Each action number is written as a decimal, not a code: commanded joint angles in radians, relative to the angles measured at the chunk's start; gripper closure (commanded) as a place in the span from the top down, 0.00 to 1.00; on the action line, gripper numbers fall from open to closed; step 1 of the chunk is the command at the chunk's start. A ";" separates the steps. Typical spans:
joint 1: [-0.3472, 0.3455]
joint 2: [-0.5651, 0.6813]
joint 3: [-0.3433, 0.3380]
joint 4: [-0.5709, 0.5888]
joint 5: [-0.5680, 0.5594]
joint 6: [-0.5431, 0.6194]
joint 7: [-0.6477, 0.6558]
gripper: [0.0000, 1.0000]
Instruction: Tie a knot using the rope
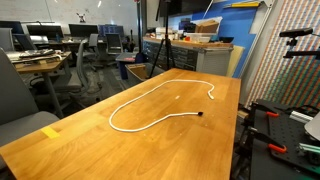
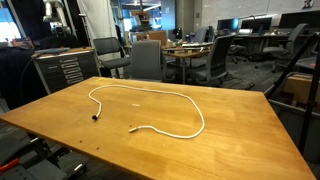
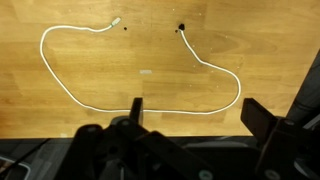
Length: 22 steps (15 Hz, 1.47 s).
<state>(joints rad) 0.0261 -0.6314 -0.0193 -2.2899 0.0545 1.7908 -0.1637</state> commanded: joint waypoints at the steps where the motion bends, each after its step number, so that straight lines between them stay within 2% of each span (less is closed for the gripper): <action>1: 0.081 -0.060 -0.008 -0.050 0.034 0.022 -0.122 1.00; 2: 0.111 -0.045 -0.013 -0.046 0.074 -0.003 -0.143 1.00; 3: 0.068 -0.027 -0.002 -0.026 0.028 -0.001 -0.085 1.00; 6: 0.104 -0.028 0.002 -0.046 0.050 -0.001 -0.108 1.00; 7: 0.104 -0.032 0.013 -0.062 0.039 0.039 -0.106 1.00; 11: 0.132 -0.026 0.105 -0.182 -0.006 0.315 -0.089 1.00; 13: 0.170 -0.007 0.155 -0.271 -0.006 0.475 -0.087 1.00; 17: 0.231 0.092 0.239 -0.418 -0.045 0.679 -0.052 1.00; 18: 0.237 0.124 0.252 -0.443 -0.048 0.705 -0.027 1.00; 20: 0.270 0.192 0.224 -0.446 0.009 0.593 -0.012 1.00; 21: 0.261 0.146 0.231 -0.447 -0.030 0.624 -0.015 1.00; 22: 0.267 0.173 0.229 -0.457 -0.020 0.616 -0.012 1.00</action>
<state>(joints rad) 0.2762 -0.4575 0.2272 -2.7487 0.0461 2.4099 -0.1841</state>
